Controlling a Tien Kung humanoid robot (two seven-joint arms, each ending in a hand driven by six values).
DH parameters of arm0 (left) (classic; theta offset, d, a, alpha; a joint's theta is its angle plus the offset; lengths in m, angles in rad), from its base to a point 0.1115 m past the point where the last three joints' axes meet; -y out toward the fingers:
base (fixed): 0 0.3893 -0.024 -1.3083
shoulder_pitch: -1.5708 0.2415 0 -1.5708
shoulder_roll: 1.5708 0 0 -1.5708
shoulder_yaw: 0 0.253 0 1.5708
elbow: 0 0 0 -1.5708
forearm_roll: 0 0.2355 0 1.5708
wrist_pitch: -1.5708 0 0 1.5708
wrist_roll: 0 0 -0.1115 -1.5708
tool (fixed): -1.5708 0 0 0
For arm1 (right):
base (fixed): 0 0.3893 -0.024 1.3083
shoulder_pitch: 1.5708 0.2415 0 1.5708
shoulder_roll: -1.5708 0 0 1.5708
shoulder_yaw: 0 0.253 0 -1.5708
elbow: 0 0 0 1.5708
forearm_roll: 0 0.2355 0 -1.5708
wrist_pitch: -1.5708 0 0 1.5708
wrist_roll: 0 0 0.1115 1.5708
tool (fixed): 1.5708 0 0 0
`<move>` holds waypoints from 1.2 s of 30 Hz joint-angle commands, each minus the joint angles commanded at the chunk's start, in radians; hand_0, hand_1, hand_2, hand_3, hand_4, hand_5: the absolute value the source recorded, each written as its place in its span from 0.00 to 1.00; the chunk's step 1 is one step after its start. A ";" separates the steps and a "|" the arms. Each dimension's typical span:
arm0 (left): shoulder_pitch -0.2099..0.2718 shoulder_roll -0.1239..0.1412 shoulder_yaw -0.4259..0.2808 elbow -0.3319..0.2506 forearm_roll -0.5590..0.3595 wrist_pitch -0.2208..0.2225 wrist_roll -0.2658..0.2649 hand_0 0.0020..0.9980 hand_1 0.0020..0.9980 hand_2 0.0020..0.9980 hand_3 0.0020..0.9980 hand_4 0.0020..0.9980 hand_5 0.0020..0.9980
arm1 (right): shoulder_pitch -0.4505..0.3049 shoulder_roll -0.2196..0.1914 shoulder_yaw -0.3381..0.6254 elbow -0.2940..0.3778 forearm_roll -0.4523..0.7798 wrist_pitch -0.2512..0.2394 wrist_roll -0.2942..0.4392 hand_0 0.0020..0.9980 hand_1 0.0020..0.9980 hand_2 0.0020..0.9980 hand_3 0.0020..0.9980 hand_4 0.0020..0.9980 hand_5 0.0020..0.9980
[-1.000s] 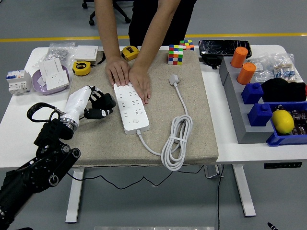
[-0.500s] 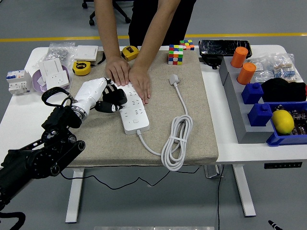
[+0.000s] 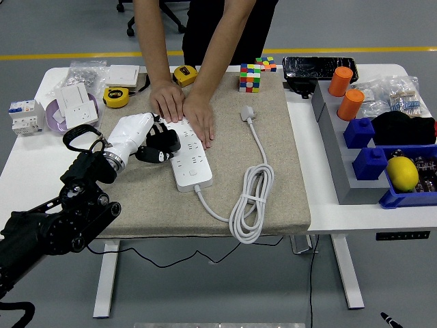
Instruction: Pick up the plug,place it near the board,insert it into the board,press the button
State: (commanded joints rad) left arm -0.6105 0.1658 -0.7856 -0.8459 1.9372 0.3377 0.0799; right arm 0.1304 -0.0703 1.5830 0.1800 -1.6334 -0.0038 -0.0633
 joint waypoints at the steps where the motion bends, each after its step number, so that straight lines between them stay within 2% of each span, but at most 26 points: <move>1: 0.000 -0.001 -0.001 0.002 0.001 0.000 0.000 0.60 0.38 0.29 0.40 0.53 0.00 | 0.000 0.000 0.001 0.000 -0.001 0.000 0.000 0.87 0.83 0.80 0.82 1.00 0.91; 21: 0.008 -0.007 0.005 0.021 0.015 0.000 0.001 0.60 0.39 0.29 0.40 0.53 0.00 | -0.006 -0.003 0.010 0.000 -0.013 0.002 0.000 0.87 0.83 0.80 0.82 1.00 0.91; 36: -0.009 -0.018 0.019 0.046 0.016 -0.005 0.000 0.60 0.39 0.30 0.40 0.53 0.00 | -0.005 -0.004 0.008 0.000 -0.014 0.003 -0.001 0.87 0.83 0.80 0.82 1.00 0.91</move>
State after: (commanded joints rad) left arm -0.6191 0.1477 -0.7662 -0.8000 1.9529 0.3331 0.0800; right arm 0.1251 -0.0743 1.5915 0.1800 -1.6473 -0.0009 -0.0643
